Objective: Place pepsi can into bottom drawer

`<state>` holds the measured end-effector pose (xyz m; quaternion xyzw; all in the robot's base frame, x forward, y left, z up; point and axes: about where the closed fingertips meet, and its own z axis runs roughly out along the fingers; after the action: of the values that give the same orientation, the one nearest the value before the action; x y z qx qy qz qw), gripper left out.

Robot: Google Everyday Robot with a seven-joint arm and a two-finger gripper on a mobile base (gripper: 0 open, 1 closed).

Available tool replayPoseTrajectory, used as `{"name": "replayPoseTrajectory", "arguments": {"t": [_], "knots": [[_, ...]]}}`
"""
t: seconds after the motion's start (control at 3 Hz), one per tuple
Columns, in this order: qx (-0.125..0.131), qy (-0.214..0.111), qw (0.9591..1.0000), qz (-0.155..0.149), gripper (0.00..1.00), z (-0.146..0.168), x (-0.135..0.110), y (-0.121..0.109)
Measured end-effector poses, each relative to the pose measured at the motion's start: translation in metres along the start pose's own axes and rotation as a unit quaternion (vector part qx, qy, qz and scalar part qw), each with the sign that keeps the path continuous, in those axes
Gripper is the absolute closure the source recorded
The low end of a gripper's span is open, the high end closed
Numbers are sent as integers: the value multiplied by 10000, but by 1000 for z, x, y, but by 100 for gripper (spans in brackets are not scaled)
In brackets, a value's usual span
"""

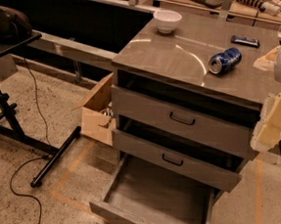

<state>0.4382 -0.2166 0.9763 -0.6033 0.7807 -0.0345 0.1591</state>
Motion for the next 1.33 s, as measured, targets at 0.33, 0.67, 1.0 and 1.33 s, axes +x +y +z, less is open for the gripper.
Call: {"name": "replayPoseTrajectory", "arguments": {"t": [0.33, 0.67, 1.0, 1.33], "knots": [[1, 0, 10000, 0, 0, 0, 0, 0], [161, -264, 9993, 206, 0, 1, 1, -5], [216, -840, 9937, 706, 0, 28, 25, -7], [462, -1776, 9749, 1262, 0, 54, 46, -23]]}}
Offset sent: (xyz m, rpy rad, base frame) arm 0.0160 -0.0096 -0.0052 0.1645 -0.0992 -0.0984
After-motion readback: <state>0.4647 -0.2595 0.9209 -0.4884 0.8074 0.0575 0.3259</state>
